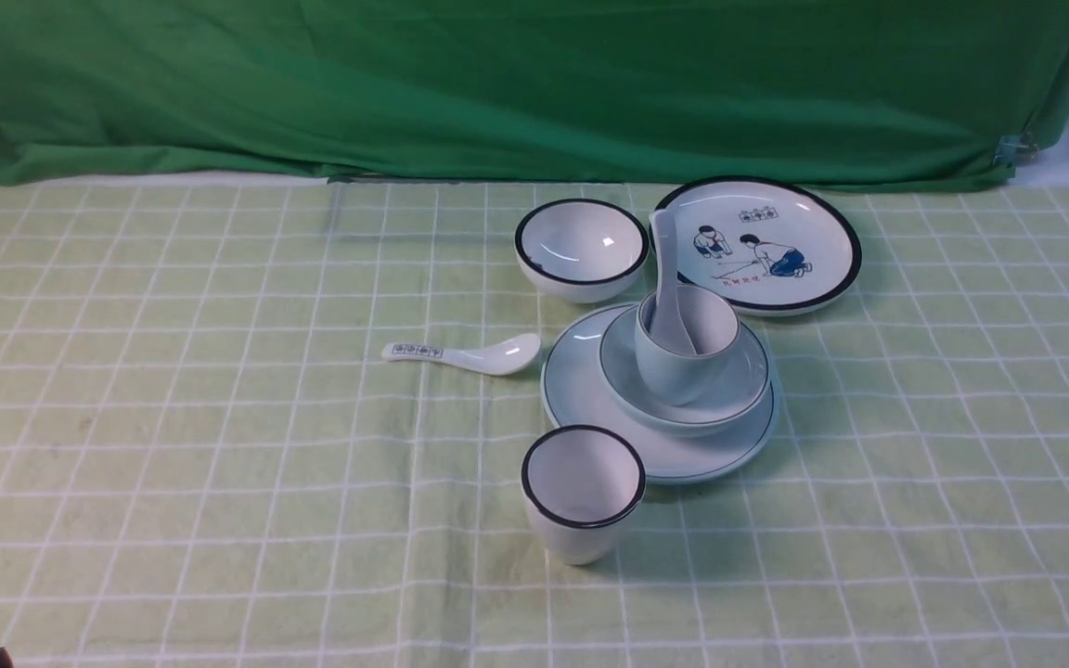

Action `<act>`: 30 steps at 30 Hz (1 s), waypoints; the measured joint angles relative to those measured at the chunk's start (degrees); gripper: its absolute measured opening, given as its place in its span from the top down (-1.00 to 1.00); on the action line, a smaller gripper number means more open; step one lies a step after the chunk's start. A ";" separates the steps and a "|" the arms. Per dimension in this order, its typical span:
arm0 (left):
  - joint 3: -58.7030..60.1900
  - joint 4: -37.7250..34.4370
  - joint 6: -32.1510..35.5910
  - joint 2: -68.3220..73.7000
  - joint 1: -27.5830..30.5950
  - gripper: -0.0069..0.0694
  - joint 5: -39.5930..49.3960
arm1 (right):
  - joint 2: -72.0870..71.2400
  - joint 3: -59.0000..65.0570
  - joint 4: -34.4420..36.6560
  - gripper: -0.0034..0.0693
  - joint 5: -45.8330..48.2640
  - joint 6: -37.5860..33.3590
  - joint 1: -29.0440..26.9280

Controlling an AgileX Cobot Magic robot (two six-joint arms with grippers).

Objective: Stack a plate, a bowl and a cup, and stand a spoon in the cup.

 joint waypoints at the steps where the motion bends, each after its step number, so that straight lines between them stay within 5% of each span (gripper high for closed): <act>1: 0.00 0.00 0.00 0.00 0.00 0.81 0.00 | -1.42 1.41 -0.07 0.86 -0.29 0.00 -0.77; 7: 0.00 0.00 0.00 0.00 0.00 0.81 0.02 | -17.08 17.99 -0.69 0.86 -3.29 -0.02 -4.93; 30: 0.00 0.00 0.19 0.00 0.00 0.81 0.16 | -17.44 18.70 -0.69 0.75 -6.38 0.14 -5.00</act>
